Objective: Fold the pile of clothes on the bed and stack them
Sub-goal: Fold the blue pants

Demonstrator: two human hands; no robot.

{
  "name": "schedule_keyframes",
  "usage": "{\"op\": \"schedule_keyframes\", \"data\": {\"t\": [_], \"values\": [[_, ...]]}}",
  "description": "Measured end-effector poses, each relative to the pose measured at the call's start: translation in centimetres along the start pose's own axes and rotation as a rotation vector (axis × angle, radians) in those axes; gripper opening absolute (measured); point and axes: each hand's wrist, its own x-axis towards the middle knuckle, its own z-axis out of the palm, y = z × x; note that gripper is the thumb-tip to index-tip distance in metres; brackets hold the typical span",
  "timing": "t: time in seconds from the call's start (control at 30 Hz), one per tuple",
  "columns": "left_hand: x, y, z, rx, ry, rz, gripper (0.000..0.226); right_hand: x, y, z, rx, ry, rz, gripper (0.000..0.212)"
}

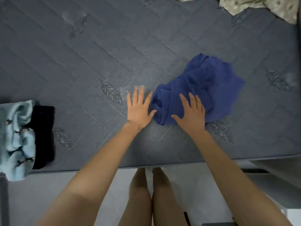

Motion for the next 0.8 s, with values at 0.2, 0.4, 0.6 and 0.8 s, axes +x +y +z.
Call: {"op": "schedule_keyframes", "data": {"t": [0.2, 0.4, 0.6, 0.8], "values": [[3.5, 1.9, 4.2, -0.184, 0.001, -0.052, 0.068, 2.9, 2.7, 3.0, -0.04, -0.053, -0.016, 0.091], [6.1, 4.7, 7.4, -0.394, 0.048, -0.074, 0.038, 5.4, 4.2, 4.7, -0.071, -0.162, 0.06, 0.089], [6.6, 6.1, 7.8, -0.563, 0.004, -0.143, 0.013, 6.1, 3.7, 5.2, -0.05, -0.208, 0.051, 0.073], [4.8, 5.5, 5.9, -1.063, 0.11, -0.143, 0.014, 5.8, 3.2, 4.2, 0.041, -0.11, 0.001, 0.082]]}}
